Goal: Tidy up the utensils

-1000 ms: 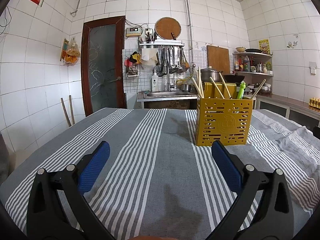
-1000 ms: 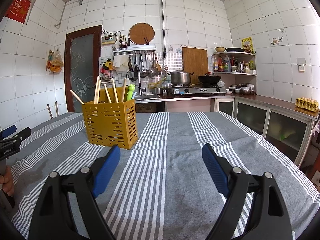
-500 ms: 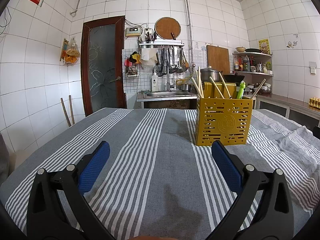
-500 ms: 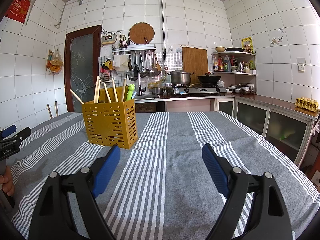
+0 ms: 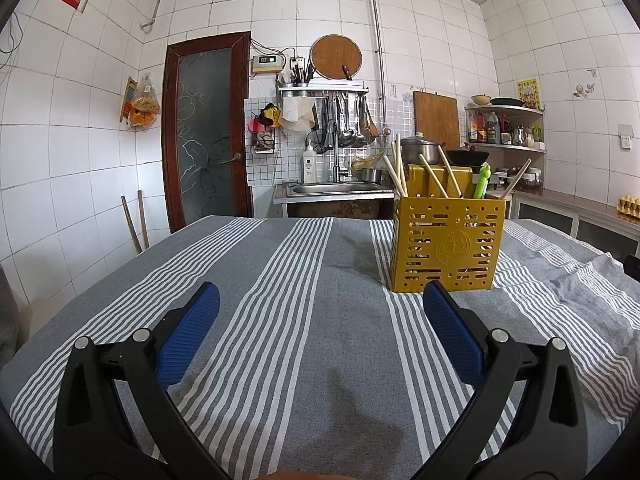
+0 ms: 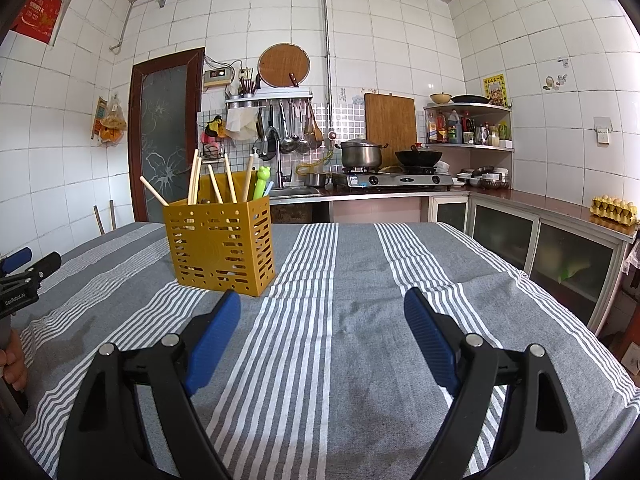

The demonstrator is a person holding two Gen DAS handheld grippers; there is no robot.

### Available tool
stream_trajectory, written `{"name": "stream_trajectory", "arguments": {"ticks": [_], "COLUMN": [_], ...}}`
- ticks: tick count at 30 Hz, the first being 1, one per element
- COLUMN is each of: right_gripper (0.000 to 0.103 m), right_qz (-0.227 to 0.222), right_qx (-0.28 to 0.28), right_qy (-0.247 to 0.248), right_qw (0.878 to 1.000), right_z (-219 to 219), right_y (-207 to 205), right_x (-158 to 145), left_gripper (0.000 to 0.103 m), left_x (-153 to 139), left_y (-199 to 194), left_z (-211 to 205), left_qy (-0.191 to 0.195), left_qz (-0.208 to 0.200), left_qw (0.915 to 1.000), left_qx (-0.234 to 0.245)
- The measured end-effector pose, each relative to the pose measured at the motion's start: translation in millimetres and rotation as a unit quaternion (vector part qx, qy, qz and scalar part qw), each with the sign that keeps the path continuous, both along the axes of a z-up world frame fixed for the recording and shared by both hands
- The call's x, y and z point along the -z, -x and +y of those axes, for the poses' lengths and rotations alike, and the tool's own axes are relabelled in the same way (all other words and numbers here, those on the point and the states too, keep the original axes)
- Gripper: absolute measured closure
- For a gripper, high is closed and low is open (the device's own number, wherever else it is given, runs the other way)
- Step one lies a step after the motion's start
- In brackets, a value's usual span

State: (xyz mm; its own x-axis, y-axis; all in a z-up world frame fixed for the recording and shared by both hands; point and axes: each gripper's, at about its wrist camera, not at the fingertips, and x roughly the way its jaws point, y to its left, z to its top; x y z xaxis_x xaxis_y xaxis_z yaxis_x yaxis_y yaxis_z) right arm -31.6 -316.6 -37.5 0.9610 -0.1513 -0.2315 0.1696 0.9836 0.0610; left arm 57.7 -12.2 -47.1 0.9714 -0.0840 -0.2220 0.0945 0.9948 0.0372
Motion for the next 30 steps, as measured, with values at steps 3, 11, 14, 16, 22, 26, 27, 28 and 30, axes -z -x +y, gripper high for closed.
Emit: {"name": "stream_trajectory", "arguments": {"ticks": [3, 11, 14, 16, 22, 26, 27, 28, 30], "right_gripper": [0.021, 0.021, 0.021, 0.021, 0.021, 0.021, 0.021, 0.021, 0.021], "right_qz": [0.0, -0.001, -0.001, -0.001, -0.002, -0.001, -0.001, -0.001, -0.001], "right_qx": [0.0, 0.001, 0.001, 0.001, 0.002, 0.001, 0.002, 0.002, 0.002], "right_qy": [-0.001, -0.002, -0.004, -0.005, -0.003, -0.005, -0.004, -0.003, -0.003], "right_qw": [1.0, 1.0, 1.0, 1.0, 1.0, 1.0, 1.0, 1.0, 1.0], "right_z": [-0.2, -2.8, -3.0, -2.3, -2.7, -2.3, -2.2, -1.9, -2.3], "right_y": [-0.8, 0.3, 0.8, 0.1, 0.6, 0.7, 0.8, 0.9, 1.1], "right_x": [1.0, 1.5, 1.5, 0.8, 0.5, 0.2, 0.2, 0.1, -0.1], "left_gripper": [0.005, 0.005, 0.005, 0.005, 0.005, 0.005, 0.005, 0.005, 0.005], "left_x": [1.2, 2.2, 2.2, 2.3, 1.8, 1.9, 1.8, 0.9, 0.9], "left_y": [-0.5, -0.4, 0.2, 0.7, -0.4, -0.3, -0.3, -0.4, -0.5], "left_z": [-0.2, -2.5, -3.3, -3.3, -3.3, -3.0, -3.1, -2.5, -2.5], "left_qy": [0.0, -0.001, -0.002, -0.002, -0.002, -0.001, -0.001, -0.001, -0.001], "left_qz": [0.001, 0.003, 0.002, 0.002, 0.003, 0.003, 0.003, 0.003, 0.003], "left_qw": [1.0, 1.0, 1.0, 1.0, 1.0, 1.0, 1.0, 1.0, 1.0], "left_qx": [0.003, 0.004, 0.004, 0.004, 0.003, 0.004, 0.004, 0.004, 0.004]}}
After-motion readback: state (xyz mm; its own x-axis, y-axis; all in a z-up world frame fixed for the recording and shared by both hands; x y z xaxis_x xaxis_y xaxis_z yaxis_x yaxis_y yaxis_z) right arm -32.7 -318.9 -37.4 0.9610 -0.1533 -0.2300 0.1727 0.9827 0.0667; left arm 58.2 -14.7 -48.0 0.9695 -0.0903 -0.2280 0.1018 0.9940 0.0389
